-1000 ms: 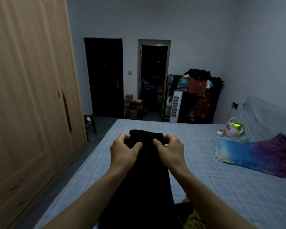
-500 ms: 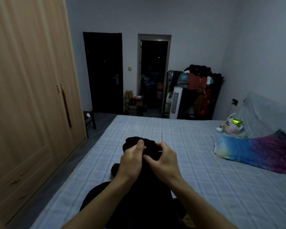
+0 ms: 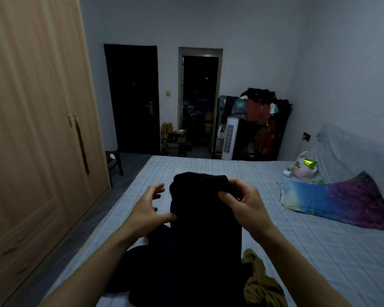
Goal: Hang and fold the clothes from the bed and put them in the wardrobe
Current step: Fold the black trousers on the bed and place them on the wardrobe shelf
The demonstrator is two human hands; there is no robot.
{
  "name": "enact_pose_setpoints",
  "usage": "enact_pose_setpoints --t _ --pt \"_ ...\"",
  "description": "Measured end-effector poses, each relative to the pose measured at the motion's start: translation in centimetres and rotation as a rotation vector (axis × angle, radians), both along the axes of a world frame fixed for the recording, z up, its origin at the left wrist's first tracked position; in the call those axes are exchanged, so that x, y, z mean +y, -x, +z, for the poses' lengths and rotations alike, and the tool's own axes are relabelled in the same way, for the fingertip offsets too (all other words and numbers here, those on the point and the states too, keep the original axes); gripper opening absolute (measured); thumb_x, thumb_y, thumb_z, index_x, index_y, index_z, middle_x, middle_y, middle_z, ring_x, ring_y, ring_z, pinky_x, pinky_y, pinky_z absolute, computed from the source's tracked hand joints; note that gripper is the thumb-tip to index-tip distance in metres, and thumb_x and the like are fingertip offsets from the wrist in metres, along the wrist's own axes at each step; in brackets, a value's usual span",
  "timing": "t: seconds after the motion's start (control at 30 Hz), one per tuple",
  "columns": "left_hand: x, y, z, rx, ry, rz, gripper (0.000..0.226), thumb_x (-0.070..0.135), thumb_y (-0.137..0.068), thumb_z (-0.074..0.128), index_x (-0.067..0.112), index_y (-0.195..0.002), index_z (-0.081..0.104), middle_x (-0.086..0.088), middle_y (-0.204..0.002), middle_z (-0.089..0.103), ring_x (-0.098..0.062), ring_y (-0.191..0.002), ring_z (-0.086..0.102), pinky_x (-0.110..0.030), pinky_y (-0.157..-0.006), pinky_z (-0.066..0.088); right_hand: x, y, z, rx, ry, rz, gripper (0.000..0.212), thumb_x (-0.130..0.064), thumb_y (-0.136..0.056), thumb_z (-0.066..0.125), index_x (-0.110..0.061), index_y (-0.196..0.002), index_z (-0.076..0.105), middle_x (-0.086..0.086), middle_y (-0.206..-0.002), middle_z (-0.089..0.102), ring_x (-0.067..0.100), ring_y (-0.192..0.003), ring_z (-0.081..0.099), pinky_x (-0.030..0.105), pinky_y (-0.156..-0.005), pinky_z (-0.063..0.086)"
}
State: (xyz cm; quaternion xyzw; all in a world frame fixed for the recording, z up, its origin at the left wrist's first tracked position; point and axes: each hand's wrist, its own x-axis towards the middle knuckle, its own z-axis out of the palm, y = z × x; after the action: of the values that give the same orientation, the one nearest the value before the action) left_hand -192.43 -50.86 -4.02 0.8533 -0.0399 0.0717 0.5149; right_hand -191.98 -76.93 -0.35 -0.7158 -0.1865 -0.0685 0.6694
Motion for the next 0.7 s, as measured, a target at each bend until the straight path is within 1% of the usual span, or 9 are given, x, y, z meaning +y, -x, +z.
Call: enact_pose_setpoints --t 0.07,0.13,0.17,0.23,0.33,0.4,0.47,0.57,0.7 --pt "-0.3 -0.5 1.2 -0.005 0.034 -0.094 0.094 0.032 -0.064 0.091 0.031 -0.144 0.042 0.017 -0.14 0.051 -0.004 -0.132 0.045 -0.036 -0.107 0.042 -0.6 0.4 1.2 -0.004 -0.033 0.057 0.021 -0.001 -0.091 0.061 -0.009 -0.11 0.065 0.008 -0.102 0.073 0.02 -0.094 0.071 0.026 -0.076 0.057" --pt "-0.7 -0.6 2.5 -0.009 0.081 -0.21 0.089 0.04 -0.056 0.089 0.037 -0.136 0.049 0.018 -0.129 0.06 -0.003 -0.127 0.052 -0.037 -0.108 0.043 -1.3 0.9 2.2 -0.01 -0.052 0.105 0.023 -0.001 -0.092 0.059 -0.008 -0.113 0.064 0.01 -0.105 0.072 0.023 -0.097 0.071 0.028 -0.078 0.057" --pt "-1.0 -0.5 3.2 -0.01 0.119 -0.272 0.086 0.037 -0.056 0.089 0.037 -0.133 0.051 0.016 -0.127 0.063 -0.007 -0.124 0.056 -0.037 -0.107 0.044 -1.6 1.1 2.7 -0.018 -0.064 0.124 0.024 -0.001 -0.092 0.059 -0.007 -0.114 0.064 0.01 -0.106 0.072 0.024 -0.098 0.07 0.028 -0.079 0.057" --pt "-1.6 0.1 4.5 -0.02 0.232 -0.358 0.082 0.028 -0.056 0.09 0.029 -0.131 0.056 0.005 -0.123 0.068 -0.016 -0.119 0.062 -0.038 -0.102 0.049 -2.2 1.6 3.7 -0.041 -0.105 0.148 0.025 -0.001 -0.09 0.058 -0.005 -0.115 0.063 0.011 -0.107 0.072 0.024 -0.099 0.07 0.026 -0.08 0.056" --pt "-2.1 1.2 6.2 -0.091 0.362 -0.357 0.079 0.024 -0.05 0.094 0.015 -0.122 0.063 -0.008 -0.115 0.072 -0.026 -0.11 0.068 -0.04 -0.093 0.056 -2.9 2.3 5.7 -0.108 -0.127 0.166 0.027 -0.008 -0.086 0.06 -0.003 -0.113 0.063 0.01 -0.103 0.071 0.023 -0.095 0.068 0.026 -0.08 0.056" --pt "-2.5 2.1 7.9 -0.16 0.392 -0.362 0.077 0.021 -0.048 0.096 0.012 -0.118 0.065 -0.011 -0.113 0.073 -0.028 -0.107 0.07 -0.038 -0.089 0.058 -3.3 2.5 7.4 -0.161 -0.119 0.168 0.027 -0.01 -0.085 0.061 -0.004 -0.111 0.063 0.01 -0.1 0.07 0.022 -0.092 0.067 0.027 -0.08 0.057" --pt "-2.8 2.7 10.4 -0.242 0.411 -0.373 0.071 0.009 -0.052 0.093 0.011 -0.117 0.066 -0.011 -0.112 0.074 -0.027 -0.105 0.071 -0.033 -0.085 0.059 -3.5 2.6 9.4 -0.204 -0.14 0.152 0.025 -0.012 -0.084 0.061 -0.006 -0.109 0.064 0.009 -0.098 0.07 0.022 -0.09 0.067 0.027 -0.078 0.057" --pt "-3.3 3.3 14.6 -0.342 0.397 -0.362 0.061 0.001 -0.056 0.085 0.009 -0.114 0.067 -0.008 -0.107 0.076 -0.024 -0.1 0.073 -0.026 -0.078 0.059 -3.5 2.3 12.6 -0.272 -0.176 0.103 0.022 -0.01 -0.089 0.06 -0.009 -0.109 0.065 0.01 -0.1 0.071 0.022 -0.09 0.069 0.027 -0.076 0.057" --pt "-2.9 3.4 19.1 -0.451 0.337 -0.366 0.055 -0.003 -0.058 0.083 0.007 -0.111 0.07 -0.01 -0.103 0.076 -0.024 -0.096 0.074 -0.022 -0.075 0.058 -3.3 2.3 16.1 -0.335 -0.251 0.088 0.021 -0.006 -0.093 0.056 -0.004 -0.113 0.063 0.013 -0.101 0.072 0.024 -0.088 0.07 0.027 -0.072 0.058"
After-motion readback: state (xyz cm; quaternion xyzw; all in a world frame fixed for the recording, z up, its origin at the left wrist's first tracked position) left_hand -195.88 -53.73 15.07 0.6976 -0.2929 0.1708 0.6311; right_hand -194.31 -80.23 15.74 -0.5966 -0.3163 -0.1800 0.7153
